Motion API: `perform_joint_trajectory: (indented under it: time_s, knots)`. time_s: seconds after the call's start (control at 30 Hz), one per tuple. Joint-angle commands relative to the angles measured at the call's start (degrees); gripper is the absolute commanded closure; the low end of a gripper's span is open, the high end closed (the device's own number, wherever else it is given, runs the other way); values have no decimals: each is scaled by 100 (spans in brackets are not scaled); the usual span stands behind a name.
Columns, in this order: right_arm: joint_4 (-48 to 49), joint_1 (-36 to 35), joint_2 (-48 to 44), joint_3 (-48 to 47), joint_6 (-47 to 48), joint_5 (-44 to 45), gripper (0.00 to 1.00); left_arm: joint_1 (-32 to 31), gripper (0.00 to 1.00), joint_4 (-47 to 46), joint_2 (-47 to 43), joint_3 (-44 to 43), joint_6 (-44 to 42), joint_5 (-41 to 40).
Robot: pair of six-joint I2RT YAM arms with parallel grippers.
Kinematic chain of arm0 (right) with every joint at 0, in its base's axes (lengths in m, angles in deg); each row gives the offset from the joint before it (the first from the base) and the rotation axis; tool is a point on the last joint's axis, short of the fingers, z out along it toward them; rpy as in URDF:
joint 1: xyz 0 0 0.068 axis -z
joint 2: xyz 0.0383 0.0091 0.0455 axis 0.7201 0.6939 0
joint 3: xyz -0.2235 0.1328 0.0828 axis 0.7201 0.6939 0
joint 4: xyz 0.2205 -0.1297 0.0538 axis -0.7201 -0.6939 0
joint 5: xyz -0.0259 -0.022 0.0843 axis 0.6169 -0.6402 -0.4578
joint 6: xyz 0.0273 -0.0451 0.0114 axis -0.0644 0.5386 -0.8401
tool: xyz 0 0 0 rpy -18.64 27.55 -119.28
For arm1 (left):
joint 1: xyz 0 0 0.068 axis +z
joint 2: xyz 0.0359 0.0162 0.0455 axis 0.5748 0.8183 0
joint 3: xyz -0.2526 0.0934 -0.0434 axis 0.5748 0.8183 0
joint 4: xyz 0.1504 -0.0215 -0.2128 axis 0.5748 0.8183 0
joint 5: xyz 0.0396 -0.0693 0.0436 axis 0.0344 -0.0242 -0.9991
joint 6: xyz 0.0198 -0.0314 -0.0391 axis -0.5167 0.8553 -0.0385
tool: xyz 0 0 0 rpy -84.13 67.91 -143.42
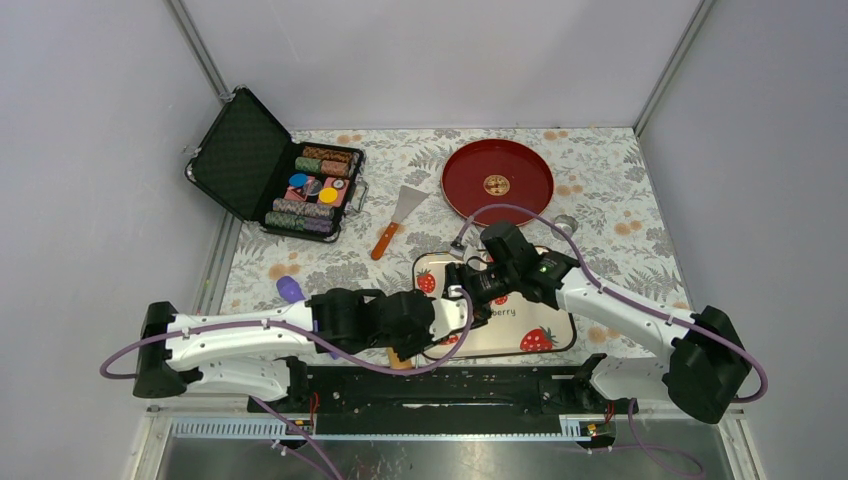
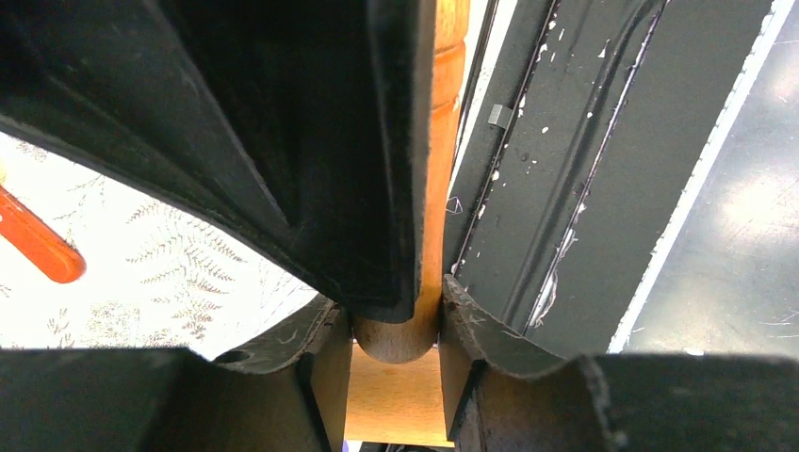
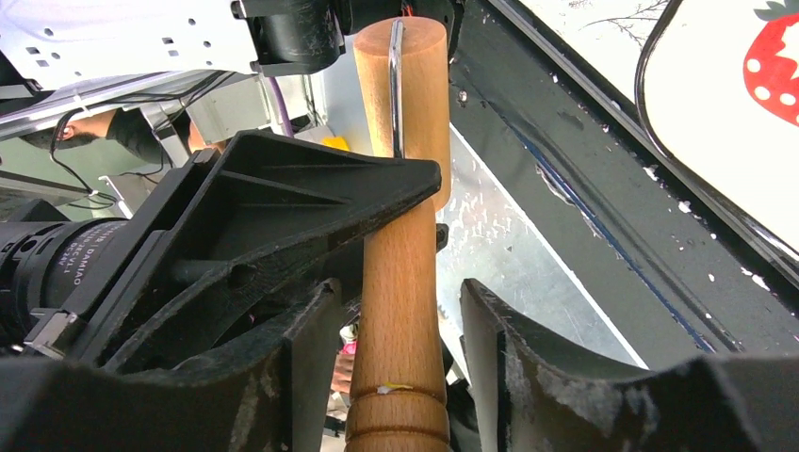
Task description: Roll out the dumpling wrappers from the dough
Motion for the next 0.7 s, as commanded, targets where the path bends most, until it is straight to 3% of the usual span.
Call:
perform_joint_trajectory:
  time_s: [0.0, 0.33, 0.5, 0.57, 0.6, 0.67]
  knots:
    - [160, -76, 48, 48, -8, -182, 47, -75, 100, -321, 25, -261, 71, -128]
    - [216, -119, 15, 132, -60, -198, 66, -95, 100, -334, 225, -276, 162, -190]
    - [219, -129, -5, 239, -27, -185, 91, -96, 100, -409, 223, -277, 189, -267]
    - [221, -129, -19, 255, -3, -180, 100, -91, 94, -425, 211, -277, 234, -357]
    - [215, -129, -20, 257, 9, -175, 100, -91, 89, -424, 208, -272, 262, -405]
    - [211, -129, -31, 259, 35, -156, 100, -91, 62, -429, 218, -268, 389, -609]
